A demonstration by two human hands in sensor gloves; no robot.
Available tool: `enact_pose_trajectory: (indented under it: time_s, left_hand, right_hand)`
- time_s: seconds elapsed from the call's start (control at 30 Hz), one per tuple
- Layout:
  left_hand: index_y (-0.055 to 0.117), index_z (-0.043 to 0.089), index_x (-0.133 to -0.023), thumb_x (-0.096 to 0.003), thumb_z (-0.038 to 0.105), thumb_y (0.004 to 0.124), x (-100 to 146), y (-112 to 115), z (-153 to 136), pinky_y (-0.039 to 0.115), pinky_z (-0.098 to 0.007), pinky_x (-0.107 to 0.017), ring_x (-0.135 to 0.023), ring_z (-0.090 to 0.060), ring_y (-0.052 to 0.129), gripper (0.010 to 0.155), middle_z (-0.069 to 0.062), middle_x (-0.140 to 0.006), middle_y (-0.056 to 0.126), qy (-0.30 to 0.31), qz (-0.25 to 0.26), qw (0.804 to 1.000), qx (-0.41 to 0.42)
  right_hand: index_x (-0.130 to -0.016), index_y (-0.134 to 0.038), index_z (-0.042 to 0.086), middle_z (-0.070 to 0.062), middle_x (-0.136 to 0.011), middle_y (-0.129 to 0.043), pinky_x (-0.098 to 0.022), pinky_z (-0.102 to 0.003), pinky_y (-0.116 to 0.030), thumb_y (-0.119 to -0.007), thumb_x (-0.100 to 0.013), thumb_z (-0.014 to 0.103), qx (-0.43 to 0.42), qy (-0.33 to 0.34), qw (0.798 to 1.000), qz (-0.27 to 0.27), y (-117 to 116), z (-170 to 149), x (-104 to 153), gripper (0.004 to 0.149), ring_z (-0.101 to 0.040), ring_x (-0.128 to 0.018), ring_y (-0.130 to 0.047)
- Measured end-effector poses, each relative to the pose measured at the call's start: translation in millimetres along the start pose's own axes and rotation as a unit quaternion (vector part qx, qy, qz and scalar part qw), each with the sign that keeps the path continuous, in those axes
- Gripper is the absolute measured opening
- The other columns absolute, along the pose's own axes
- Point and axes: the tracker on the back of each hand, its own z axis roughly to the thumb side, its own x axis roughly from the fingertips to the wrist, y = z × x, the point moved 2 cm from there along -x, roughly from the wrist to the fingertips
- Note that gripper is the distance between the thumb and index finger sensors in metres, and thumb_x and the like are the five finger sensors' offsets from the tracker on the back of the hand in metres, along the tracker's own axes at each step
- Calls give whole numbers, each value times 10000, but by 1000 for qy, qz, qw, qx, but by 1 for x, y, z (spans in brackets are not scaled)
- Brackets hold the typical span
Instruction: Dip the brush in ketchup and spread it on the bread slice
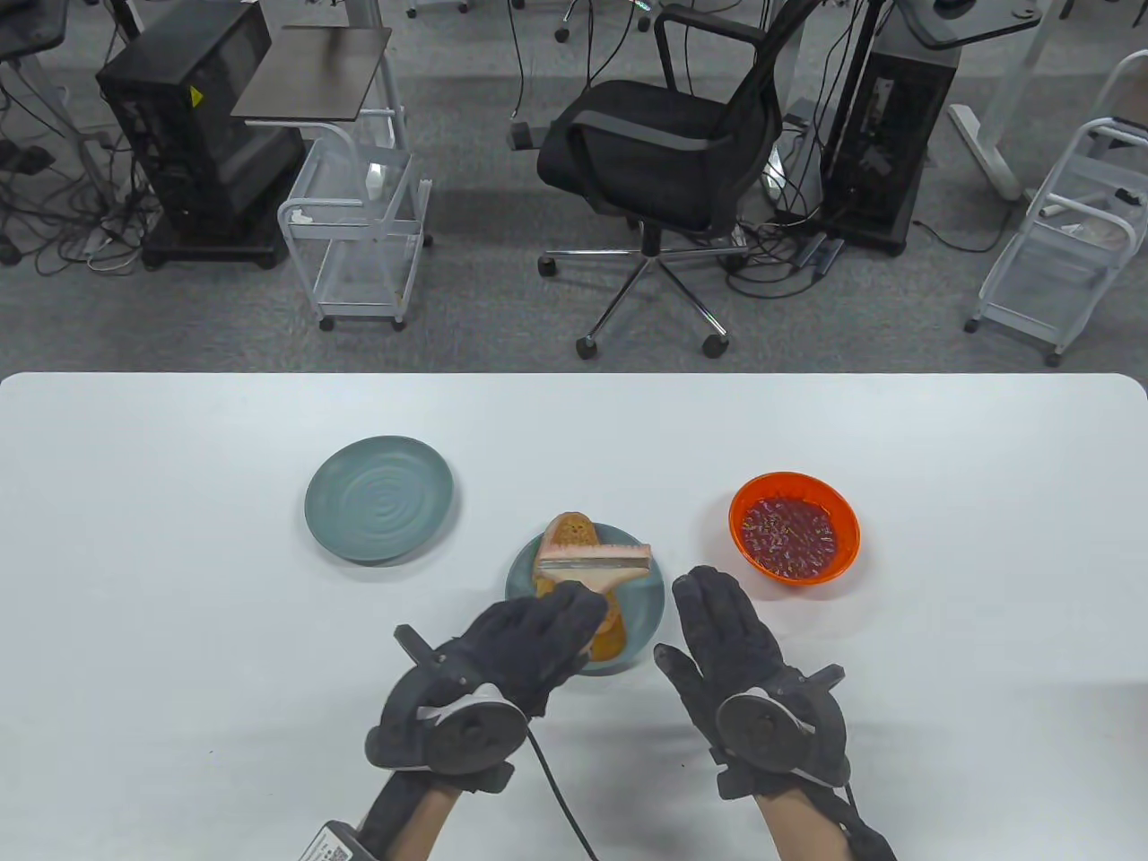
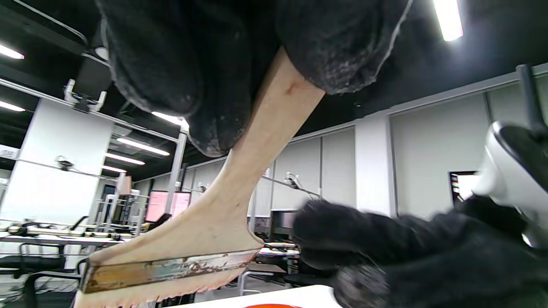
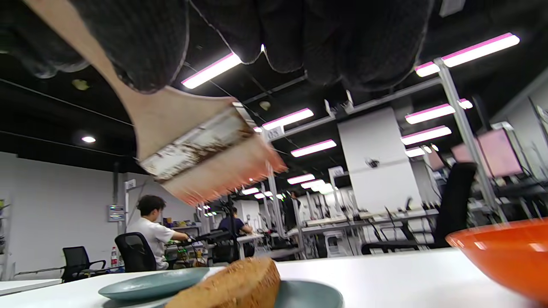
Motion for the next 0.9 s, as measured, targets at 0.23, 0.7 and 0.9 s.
enact_pose_trajectory:
  time_s: [0.23,0.7,0.9]
  left_hand:
    - [833,152,-961,-502,317,820,2,29,24,876,-450,-514,-618,-288,1077,488,-147,-903,957,29,4,999,40]
    - [667,200,-1088,-559,439,795,17,47,-9,676,-632,-633,-885,-410,879,594,-145,-1070,781,-44,-43,996,68]
    - [534,201,-1153,-559,497,814,44,49,-68,459,-723,-690,-1042,-512,616,721,-171,-1182,573,-188,-84,977,44]
  right_hand:
    - [-1040,-587,204,-175,-1026,-621,-522,-451,-740,-820,-489,390,26,35,999,-1,-4,16,0,627,-401,-839,-767]
    - [-879,-810,260,-114,-875,-835,-388,-373,-873,-848,-462,344,63,30,997,-8,-10,8,2,427,-341,-701,-921]
    - [-900,-790,252,-120,-893,-814,-408,-378,-877,-832,-473,339,43,0,999,-28,-1,-5,4,438,-349,-720,-910]
